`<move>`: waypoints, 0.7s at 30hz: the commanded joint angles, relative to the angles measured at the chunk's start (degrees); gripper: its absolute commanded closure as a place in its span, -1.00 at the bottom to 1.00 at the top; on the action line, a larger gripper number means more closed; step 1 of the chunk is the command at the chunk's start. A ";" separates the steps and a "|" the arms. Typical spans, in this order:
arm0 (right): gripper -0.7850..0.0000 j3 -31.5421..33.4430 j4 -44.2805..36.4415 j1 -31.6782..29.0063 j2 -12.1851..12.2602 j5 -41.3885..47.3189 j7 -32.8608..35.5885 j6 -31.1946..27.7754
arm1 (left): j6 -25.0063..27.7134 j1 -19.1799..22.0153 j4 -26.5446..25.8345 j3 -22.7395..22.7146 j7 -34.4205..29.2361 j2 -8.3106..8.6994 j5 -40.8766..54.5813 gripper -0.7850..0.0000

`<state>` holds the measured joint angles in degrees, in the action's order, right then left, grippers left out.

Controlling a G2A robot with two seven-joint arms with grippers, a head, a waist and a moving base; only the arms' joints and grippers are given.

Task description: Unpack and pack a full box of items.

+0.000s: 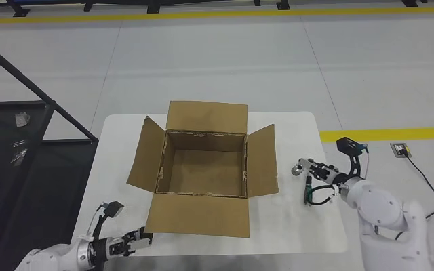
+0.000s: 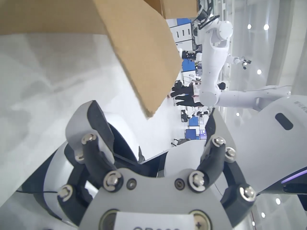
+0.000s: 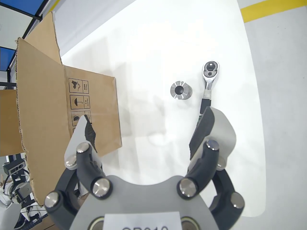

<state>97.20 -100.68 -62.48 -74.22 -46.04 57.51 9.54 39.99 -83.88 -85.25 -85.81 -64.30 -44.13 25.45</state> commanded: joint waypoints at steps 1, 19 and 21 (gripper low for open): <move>-1.00 0.35 0.36 -0.08 0.15 0.84 -0.76 -0.56 | 0.50 -1.74 0.84 -1.69 1.67 0.05 3.35 -1.00; -1.00 0.34 2.13 -0.68 1.37 4.64 -4.33 -3.50 | -5.28 3.54 2.93 4.15 8.70 -2.39 12.11 1.00; -1.00 0.37 2.56 -0.68 1.52 5.02 -4.61 -3.77 | -4.98 3.70 3.41 4.11 9.09 -2.55 12.25 1.00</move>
<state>97.56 -98.37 -63.18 -72.79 -41.26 53.07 5.90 34.78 -80.25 -82.14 -81.62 -55.50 -46.59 37.58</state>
